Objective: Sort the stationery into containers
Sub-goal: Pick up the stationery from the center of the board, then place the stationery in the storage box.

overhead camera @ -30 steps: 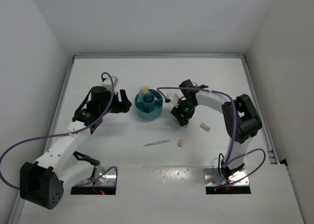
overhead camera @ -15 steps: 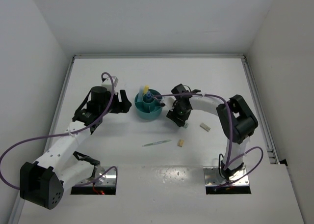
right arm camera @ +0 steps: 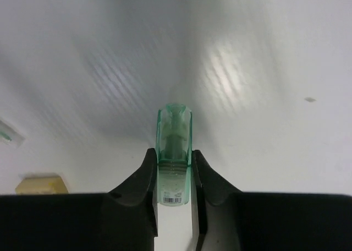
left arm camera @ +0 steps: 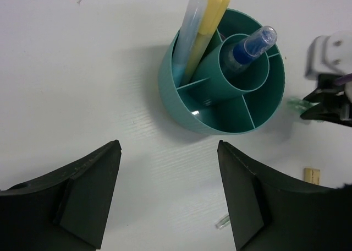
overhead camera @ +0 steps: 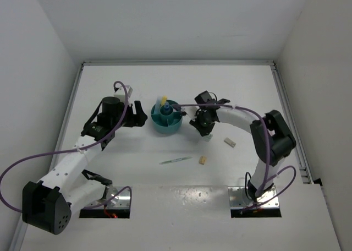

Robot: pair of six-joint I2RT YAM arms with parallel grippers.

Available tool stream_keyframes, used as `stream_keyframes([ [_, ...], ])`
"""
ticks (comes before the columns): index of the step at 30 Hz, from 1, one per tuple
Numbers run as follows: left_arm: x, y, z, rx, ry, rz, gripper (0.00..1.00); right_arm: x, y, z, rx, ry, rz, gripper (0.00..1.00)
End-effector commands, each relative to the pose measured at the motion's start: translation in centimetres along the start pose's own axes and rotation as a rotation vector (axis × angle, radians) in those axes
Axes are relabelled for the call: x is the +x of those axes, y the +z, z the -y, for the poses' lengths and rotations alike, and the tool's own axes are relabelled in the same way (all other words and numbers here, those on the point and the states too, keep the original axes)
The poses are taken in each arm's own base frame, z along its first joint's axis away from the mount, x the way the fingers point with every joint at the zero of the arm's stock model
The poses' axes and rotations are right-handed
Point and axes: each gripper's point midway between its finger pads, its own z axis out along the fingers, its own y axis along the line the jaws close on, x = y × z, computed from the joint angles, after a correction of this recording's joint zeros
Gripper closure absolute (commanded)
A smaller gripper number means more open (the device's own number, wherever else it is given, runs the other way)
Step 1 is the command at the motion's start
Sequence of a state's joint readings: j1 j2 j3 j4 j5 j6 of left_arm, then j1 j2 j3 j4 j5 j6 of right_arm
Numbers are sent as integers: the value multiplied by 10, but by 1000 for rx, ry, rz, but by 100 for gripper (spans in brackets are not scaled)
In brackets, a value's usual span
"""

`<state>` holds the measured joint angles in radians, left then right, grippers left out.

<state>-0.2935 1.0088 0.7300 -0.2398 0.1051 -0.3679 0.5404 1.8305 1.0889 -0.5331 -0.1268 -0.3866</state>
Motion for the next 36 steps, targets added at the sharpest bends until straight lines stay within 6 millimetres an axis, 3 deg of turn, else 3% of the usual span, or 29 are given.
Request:
stream_keyframes([
  [1, -13, -3, 2, 7, -5, 35, 23, -50, -64, 33, 192, -38, 227, 100],
  [3, -13, -3, 2, 7, -5, 35, 23, -75, -107, 44, 272, -50, 352, 100],
  [6, -13, -3, 2, 7, -5, 35, 23, -108, -148, 57, 358, -20, 542, 100],
  [7, -13, -3, 2, 7, -5, 35, 23, -115, -153, 63, 371, 25, 586, 100],
  [8, -13, -3, 1, -2, -5, 38, 23, -135, -166, 64, 384, 19, 703, 100],
  [12, -13, -3, 0, -2, 4, 38, 23, -178, -169, 52, 298, 30, 1000, 100],
  [13, -13, -3, 0, -2, 4, 38, 23, -183, -141, 44, 182, 83, 982, 100],
  [17, -14, -3, -2, -12, 4, 41, 23, -238, -143, 41, -36, 157, 1052, 100],
  [18, -14, -3, -2, -12, 4, 41, 23, -242, -124, 45, -56, 165, 1027, 100],
  [19, -14, -3, -2, -12, 4, 41, 23, -260, -137, 51, -59, 143, 1055, 100],
  [20, -14, -3, -2, -12, 4, 41, 23, -265, -134, 52, -78, 131, 1040, 100],
  [21, -14, -3, -3, -23, 4, 44, 23, -264, -114, 50, -127, 140, 993, 100],
  [25, -12, -1, -5, -26, 12, 33, 23, -271, -110, 59, -104, 138, 988, 100],
  [26, -12, -1, -5, -26, 12, 33, 23, -267, -107, 64, -92, 137, 981, 100],
  [33, -10, 1, -6, -28, 11, 25, 23, -241, -74, 50, -136, 150, 921, 100],
  [36, -10, 1, -6, -28, 11, 25, 23, -238, -67, 51, -133, 142, 914, 100],
])
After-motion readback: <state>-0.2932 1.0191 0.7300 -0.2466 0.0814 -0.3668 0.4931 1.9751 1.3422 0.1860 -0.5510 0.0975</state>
